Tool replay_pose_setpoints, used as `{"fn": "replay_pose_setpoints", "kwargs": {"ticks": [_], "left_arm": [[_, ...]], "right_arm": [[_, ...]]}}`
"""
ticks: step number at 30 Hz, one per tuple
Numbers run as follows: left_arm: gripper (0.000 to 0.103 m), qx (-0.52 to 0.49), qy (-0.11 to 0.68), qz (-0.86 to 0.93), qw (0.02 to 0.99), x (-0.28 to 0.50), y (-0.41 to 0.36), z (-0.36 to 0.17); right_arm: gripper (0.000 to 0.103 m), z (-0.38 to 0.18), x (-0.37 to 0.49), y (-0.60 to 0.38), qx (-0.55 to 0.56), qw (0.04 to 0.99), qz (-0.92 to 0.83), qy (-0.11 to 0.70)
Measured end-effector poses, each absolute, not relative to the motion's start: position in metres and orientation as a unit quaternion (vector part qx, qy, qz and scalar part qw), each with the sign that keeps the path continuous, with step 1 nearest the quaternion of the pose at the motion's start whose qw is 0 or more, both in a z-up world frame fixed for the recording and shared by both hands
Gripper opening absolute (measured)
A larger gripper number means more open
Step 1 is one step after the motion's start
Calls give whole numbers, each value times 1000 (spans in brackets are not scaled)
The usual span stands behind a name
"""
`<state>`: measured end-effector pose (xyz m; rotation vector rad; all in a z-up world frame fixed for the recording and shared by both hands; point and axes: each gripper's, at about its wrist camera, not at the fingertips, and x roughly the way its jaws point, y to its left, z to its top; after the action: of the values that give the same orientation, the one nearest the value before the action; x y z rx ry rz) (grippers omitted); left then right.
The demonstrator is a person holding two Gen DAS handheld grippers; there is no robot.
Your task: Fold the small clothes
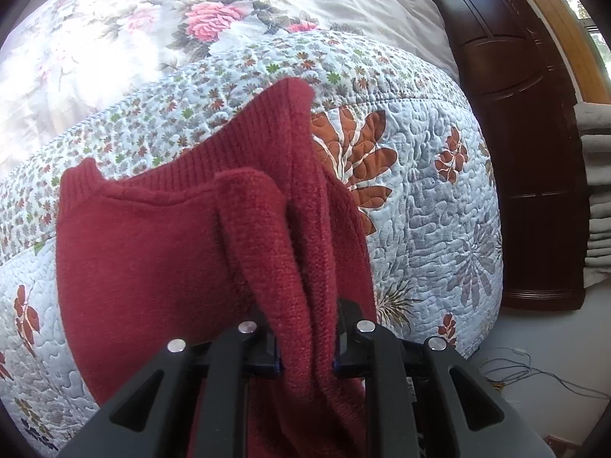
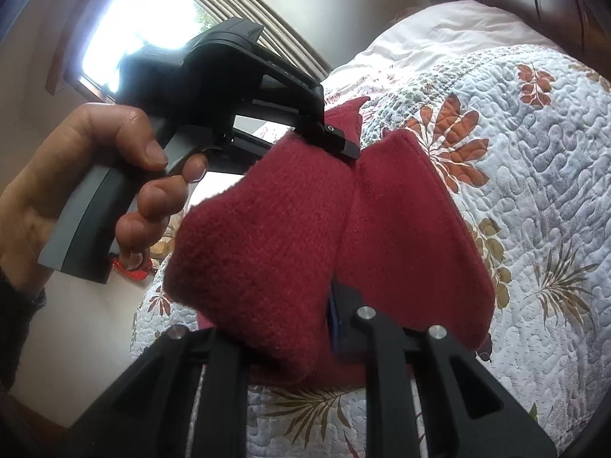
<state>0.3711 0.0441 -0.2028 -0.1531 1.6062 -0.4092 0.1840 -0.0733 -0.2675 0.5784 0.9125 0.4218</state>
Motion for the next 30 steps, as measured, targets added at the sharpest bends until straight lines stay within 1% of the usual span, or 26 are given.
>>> {"fn": "replay_pose_setpoints", "kwargs": {"ticks": [1,2,3,5,6,7,9,10,11,12,15,20,24,26,28,29,30], "left_arm": [[20,-71,712,-181,674,371,44,-203],[25,-76,711,-182,675,371,44,-203],[34,-82,710,-185,675,371,44,-201],[46,-94,701,-197,679,370,44,-191],[49,-105,692,-207,684,370,46,-182],[50,-114,682,-217,689,369,49,-172],[59,-121,657,-236,706,364,58,-148],[63,-121,657,-236,706,364,58,-148],[69,-120,642,-245,716,359,64,-136],[71,-116,627,-254,727,352,72,-125],[73,-98,589,-287,749,318,95,-104],[73,-73,556,-290,775,243,143,-105],[73,35,513,-308,801,165,139,-114],[73,84,499,-323,800,137,124,-125],[73,122,490,-319,802,122,109,-141],[72,132,488,-317,802,119,103,-149],[70,144,486,-313,804,119,98,-157]], "right_arm": [[16,-269,184,-75,282,833,202,432],[17,-270,185,-76,288,829,204,433],[17,-271,185,-77,295,825,207,434],[18,-273,185,-80,308,818,213,436],[19,-274,185,-83,318,813,215,437],[24,-277,185,-87,330,807,220,437],[33,-284,185,-98,356,793,224,441],[43,-290,184,-105,365,785,226,446],[54,-296,183,-113,373,777,229,453],[56,-301,182,-119,380,769,234,458],[58,-305,178,-141,395,745,265,468],[57,-257,164,-168,320,777,310,445],[61,-232,178,-157,243,787,348,448],[64,-233,191,-138,213,775,373,463],[64,-246,209,-123,184,765,381,485],[54,-254,215,-115,176,754,386,501],[39,-262,220,-110,175,738,393,519]]}}
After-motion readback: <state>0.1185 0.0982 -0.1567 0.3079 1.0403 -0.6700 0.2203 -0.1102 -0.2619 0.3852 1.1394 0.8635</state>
